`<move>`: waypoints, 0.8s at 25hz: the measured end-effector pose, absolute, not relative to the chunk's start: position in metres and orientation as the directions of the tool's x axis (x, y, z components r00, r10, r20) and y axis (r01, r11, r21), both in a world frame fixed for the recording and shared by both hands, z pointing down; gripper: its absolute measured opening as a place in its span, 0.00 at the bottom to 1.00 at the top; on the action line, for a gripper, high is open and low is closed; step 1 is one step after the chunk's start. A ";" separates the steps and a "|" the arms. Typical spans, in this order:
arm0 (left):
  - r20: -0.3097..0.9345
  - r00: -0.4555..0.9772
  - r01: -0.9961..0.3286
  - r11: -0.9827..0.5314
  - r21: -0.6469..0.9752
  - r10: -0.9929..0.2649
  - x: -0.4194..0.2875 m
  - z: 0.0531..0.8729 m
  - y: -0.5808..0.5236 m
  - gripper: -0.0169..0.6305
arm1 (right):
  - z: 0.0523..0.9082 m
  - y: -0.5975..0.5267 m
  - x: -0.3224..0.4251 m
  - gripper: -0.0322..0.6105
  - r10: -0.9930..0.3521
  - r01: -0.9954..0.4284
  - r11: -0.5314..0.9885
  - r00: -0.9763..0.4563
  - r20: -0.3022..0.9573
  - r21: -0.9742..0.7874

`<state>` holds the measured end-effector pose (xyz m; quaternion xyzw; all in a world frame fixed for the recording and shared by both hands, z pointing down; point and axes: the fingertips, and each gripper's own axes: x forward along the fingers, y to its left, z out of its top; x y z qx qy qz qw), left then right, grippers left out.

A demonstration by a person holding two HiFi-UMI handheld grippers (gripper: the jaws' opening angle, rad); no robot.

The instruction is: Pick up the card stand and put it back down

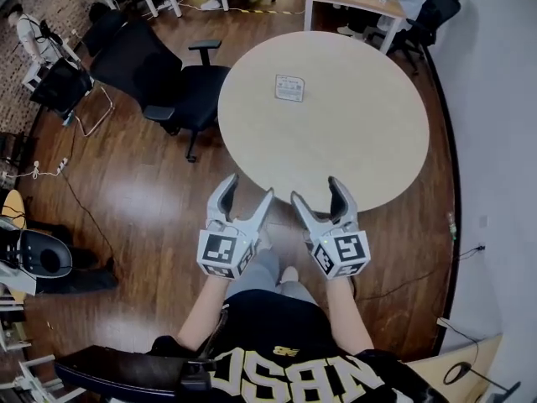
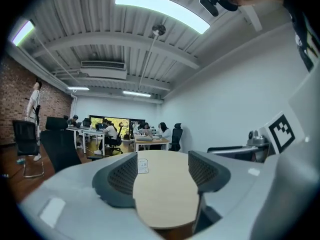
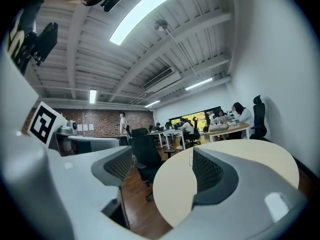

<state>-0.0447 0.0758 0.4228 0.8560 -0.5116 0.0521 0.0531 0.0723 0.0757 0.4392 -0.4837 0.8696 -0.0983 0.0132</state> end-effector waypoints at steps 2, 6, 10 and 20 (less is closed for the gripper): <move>0.153 0.454 -0.890 -0.455 0.032 -0.878 -0.051 0.421 0.098 0.52 | 0.440 0.102 0.064 0.63 -0.838 -0.837 0.522 -0.539 0.086 -0.163; 0.100 0.441 -0.897 -0.442 0.015 -0.892 -0.059 0.402 0.110 0.52 | 0.411 0.117 0.063 0.63 -0.857 -0.857 0.508 -0.513 0.046 -0.086; 0.054 0.436 -0.899 -0.437 -0.002 -0.898 -0.067 0.386 0.116 0.50 | 0.389 0.118 0.071 0.63 -0.889 -0.889 0.457 -0.457 0.008 -0.023; 0.015 0.437 -0.899 -0.438 -0.017 -0.899 -0.094 0.374 0.133 0.53 | 0.393 0.134 0.057 0.63 -0.933 -0.934 0.357 -0.357 0.049 -0.008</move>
